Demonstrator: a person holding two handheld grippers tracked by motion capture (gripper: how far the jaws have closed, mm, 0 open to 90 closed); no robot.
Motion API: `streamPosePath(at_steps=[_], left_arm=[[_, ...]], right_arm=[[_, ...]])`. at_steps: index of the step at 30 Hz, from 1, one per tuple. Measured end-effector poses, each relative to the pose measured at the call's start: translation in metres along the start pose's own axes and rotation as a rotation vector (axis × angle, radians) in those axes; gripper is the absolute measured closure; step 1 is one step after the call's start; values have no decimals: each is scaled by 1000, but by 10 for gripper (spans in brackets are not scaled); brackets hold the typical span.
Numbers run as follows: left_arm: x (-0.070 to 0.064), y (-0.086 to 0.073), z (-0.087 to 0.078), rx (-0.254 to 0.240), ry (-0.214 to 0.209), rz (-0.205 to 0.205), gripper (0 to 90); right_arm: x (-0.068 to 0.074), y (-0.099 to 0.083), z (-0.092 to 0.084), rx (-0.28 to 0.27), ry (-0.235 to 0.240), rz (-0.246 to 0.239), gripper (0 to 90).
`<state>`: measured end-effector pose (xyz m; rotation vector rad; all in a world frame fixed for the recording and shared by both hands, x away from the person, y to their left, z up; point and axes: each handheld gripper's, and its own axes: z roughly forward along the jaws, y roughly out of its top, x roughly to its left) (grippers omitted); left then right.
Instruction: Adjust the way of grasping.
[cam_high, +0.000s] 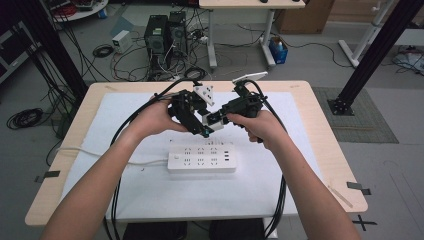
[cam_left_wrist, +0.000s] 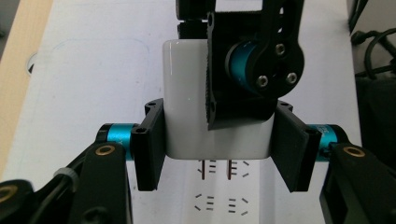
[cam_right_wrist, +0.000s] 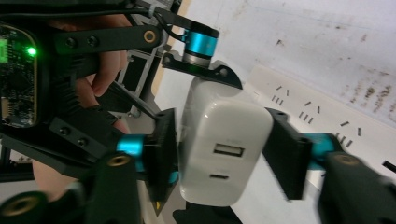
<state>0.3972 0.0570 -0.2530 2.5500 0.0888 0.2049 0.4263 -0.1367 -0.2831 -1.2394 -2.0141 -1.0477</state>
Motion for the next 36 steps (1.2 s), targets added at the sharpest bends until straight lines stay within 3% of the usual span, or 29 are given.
streamPosePath(at_steps=[4, 7, 10, 13, 16, 18, 19, 23, 24, 25, 26, 29, 32, 33, 34, 35, 36], left_arm=[[-3, 1, 1, 23, 34, 23, 423], [-3, 1, 4, 40, 49, 28, 412], [-2, 1, 5, 46, 40, 9, 406], [-1, -2, 5, 77, 58, -9, 314], [2, -9, 3, 110, 53, -59, 252], [4, -15, 0, 130, 55, -95, 250], [6, -18, -1, 141, 50, -117, 206], [11, -31, -9, 175, 64, -197, 206], [12, -35, -12, 182, 73, -209, 206], [13, -38, -14, 194, 73, -224, 206], [15, -42, -16, 204, 72, -242, 206], [18, -53, -23, 239, 81, -297, 206], [24, -67, -27, 281, 76, -388, 206], [28, -77, -30, 314, 84, -456, 206], [30, -82, -32, 326, 108, -487, 206], [30, -82, -32, 326, 108, -487, 206], [32, -87, -35, 340, 117, -521, 206]], right_arm=[[-1, 0, -1, -8, 15, 12, 580], [-1, 0, 1, -9, -7, 8, 624], [-1, 0, 1, -11, -13, -4, 625], [-1, 0, -3, -17, -26, -12, 625], [-2, 0, -14, -35, -63, -31, 625], [-1, 0, -21, -26, -129, -76, 625], [1, 1, -28, -22, -187, -111, 625], [4, 4, -37, -21, -242, -151, 625], [7, 6, -41, -9, -292, -177, 625], [7, 6, -41, -9, -292, -177, 625], [9, 8, -44, 7, -357, -209, 625], [12, 10, -46, 19, -400, -231, 625], [14, 12, -48, 36, -480, -274, 625], [15, 13, -48, 52, -532, -288, 625], [15, 13, -49, 66, -553, -288, 625], [15, 13, -49, 66, -553, -288, 625], [14, 13, -49, 73, -578, -298, 625]])
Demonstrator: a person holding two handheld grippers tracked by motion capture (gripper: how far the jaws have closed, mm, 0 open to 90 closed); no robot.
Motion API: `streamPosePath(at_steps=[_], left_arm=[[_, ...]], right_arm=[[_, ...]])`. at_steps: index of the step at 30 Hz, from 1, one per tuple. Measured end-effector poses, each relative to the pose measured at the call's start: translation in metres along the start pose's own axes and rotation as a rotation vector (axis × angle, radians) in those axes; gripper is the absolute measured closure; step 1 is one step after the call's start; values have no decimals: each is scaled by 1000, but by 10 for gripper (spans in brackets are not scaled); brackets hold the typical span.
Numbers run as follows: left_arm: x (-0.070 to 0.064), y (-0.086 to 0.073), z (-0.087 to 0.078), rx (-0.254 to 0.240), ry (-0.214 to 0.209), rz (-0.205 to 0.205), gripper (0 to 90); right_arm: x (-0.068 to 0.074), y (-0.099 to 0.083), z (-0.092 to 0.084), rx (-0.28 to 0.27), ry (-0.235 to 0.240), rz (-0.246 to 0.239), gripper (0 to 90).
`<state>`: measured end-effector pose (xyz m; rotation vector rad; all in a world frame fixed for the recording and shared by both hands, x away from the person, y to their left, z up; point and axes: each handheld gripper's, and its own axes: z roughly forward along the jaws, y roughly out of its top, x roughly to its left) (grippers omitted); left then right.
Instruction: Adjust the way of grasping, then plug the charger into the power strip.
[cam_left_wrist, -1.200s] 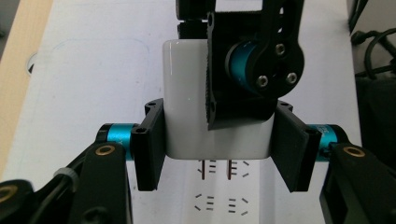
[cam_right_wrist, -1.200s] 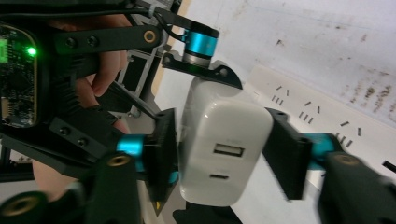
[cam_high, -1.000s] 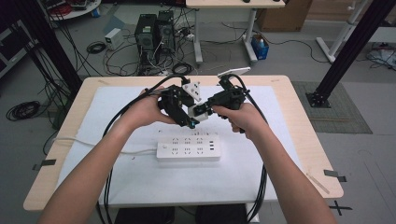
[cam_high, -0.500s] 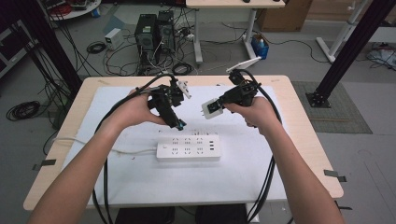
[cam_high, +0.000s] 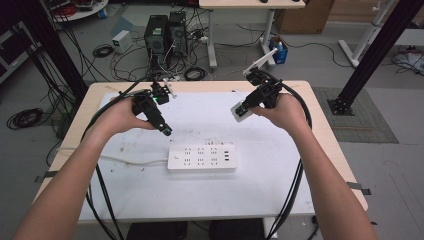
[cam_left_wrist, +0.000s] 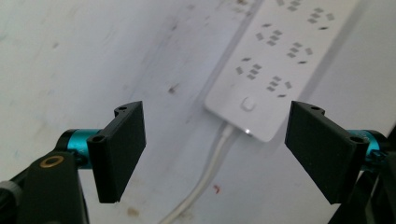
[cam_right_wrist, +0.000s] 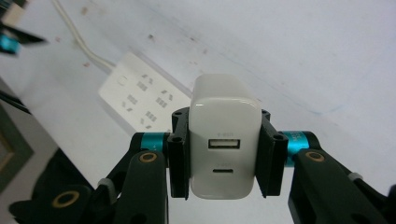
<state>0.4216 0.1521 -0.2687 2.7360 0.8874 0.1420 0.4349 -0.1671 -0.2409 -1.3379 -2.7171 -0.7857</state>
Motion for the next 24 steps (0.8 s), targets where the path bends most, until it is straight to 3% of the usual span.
streamPosePath(at_steps=[2, 7, 13, 14, 20, 22, 24], left_arm=[[9, -8, -1, 18, 10, -58, 206], [22, -21, -2, 15, 31, -135, 206], [24, -27, -4, 10, 31, -137, 206], [23, -27, -5, 8, 32, -138, 206], [23, -32, -5, 15, 15, -145, 206], [23, -34, -4, 16, 20, -150, 206], [22, -35, -4, 17, 11, -142, 205]], right_arm=[[-1, -1, 0, 28, -62, -18, 625], [-2, -3, 0, 50, -85, -53, 625], [0, -1, 2, 69, -95, -103, 625], [1, 1, 4, 83, -97, -137, 625], [5, 6, 10, 108, -108, -197, 625], [8, 8, 16, 132, -133, -259, 625], [8, 9, 19, 145, -132, -278, 624]])
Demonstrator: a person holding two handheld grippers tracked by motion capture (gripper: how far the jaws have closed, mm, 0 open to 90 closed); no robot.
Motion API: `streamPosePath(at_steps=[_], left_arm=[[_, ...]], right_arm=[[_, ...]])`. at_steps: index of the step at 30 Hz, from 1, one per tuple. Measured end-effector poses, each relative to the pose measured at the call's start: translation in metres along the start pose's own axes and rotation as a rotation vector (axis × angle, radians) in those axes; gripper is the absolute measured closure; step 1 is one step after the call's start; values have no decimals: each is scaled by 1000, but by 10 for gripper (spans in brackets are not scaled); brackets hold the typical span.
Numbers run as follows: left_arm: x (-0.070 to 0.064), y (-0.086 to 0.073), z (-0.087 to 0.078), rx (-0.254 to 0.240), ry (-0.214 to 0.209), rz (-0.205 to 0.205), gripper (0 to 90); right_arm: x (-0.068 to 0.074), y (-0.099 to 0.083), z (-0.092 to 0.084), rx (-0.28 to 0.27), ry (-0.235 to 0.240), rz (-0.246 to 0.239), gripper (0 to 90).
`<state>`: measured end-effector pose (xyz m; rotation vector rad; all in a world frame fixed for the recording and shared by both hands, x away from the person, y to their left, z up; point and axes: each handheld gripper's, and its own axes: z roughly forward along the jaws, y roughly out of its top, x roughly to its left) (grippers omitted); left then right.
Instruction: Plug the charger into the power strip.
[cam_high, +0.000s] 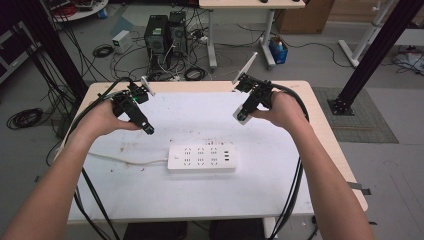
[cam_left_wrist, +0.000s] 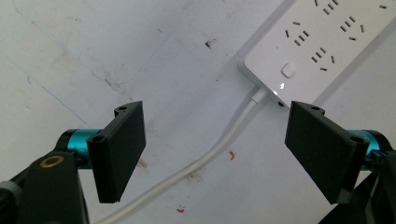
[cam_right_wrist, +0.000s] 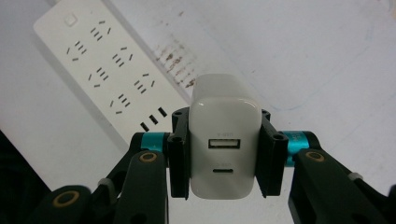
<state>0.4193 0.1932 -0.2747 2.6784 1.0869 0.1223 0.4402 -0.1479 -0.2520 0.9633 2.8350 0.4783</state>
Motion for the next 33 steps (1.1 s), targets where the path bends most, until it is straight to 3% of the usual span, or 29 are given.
streamPosePath(at_steps=[7, 9, 14, 22, 25, 33], left_arm=[[-3, -5, 2, 6, 0, 20, 206], [-5, -6, 1, 0, -1, 32, 206], [-8, -9, 0, 5, -8, 41, 206], [-14, -14, 0, 1, -3, 66, 206], [-13, -16, -1, -8, -5, 70, 206], [-9, -23, 1, -4, -4, 40, 206]], right_arm=[[12, 12, 16, 37, -18, -149, 624], [21, 18, 28, 68, 1, -252, 624], [33, 27, 45, 109, 38, -369, 624], [55, 36, 74, 192, 90, -521, 625], [64, 38, 85, 220, 85, -571, 625], [77, 43, 104, 253, 114, -643, 625]])
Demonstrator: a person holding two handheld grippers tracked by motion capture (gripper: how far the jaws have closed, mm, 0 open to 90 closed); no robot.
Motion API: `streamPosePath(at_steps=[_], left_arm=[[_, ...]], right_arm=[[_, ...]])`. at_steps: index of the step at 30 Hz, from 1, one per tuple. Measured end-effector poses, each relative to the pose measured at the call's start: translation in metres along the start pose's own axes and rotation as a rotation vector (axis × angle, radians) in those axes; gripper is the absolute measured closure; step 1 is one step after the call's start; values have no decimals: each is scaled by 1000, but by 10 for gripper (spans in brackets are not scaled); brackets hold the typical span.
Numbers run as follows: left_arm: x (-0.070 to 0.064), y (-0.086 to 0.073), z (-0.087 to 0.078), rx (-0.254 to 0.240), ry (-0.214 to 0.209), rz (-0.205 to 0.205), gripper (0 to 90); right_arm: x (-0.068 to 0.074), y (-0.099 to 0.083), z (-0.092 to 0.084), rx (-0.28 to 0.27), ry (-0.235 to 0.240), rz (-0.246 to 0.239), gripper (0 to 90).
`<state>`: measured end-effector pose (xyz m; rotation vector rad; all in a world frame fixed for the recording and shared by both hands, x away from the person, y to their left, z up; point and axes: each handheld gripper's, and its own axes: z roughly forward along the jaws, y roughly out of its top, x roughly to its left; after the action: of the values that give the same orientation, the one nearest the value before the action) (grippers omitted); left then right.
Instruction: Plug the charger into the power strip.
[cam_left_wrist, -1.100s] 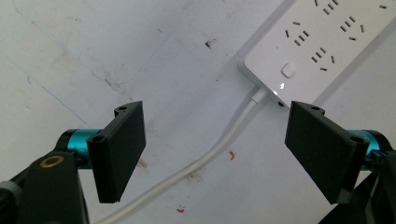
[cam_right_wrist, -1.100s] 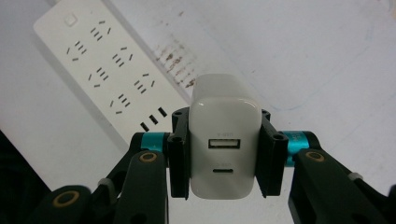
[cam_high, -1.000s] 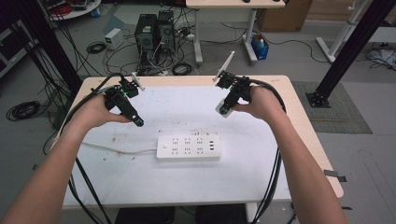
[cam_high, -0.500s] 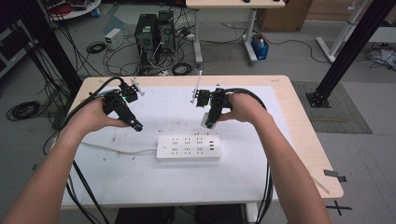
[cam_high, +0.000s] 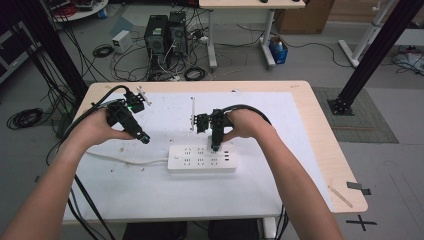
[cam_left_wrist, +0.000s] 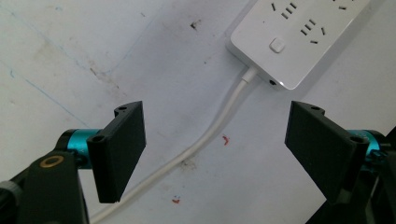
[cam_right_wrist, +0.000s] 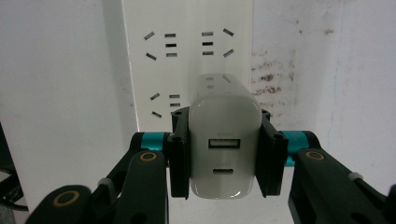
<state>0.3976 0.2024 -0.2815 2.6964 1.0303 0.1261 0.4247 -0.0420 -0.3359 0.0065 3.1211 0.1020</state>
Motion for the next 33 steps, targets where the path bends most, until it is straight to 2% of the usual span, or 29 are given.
streamPosePath(at_steps=[5, 8, 11, 19, 20, 23, 25, 29, 30, 31, 32, 33], left_arm=[[2, -1, -3, 1, 3, 8, 206], [2, -1, -3, -3, 1, 2, 205], [2, -1, -2, 3, 0, 2, 206], [2, -2, 1, 3, -7, -6, 206], [3, -2, 1, 11, -6, 0, 205], [4, -3, 2, 7, -7, -18, 206], [4, -3, 2, 5, -8, -12, 206], [5, -2, 3, 18, -12, -4, 205], [5, -2, 4, 12, -15, -16, 206], [5, -1, 3, 15, -14, -10, 206], [5, -1, 3, 12, -15, -12, 206], [5, -1, 2, 10, -16, -11, 205]], right_arm=[[0, 2, 7, 37, 9, -11, 626], [0, 2, 7, 31, 13, -2, 626], [1, 2, 10, 33, 17, -28, 626], [1, 3, 12, 36, 14, -46, 631], [1, 3, 12, 36, 18, -35, 631], [5, 7, 13, 54, -2, -54, 632], [8, 10, 22, 86, -27, -73, 632], [7, 8, 22, 79, -24, -62, 633], [8, 9, 22, 84, -27, -70, 633], [8, 8, 22, 81, -29, -75, 633], [8, 8, 22, 82, -20, -59, 633], [6, 8, 22, 78, -21, -71, 633]])
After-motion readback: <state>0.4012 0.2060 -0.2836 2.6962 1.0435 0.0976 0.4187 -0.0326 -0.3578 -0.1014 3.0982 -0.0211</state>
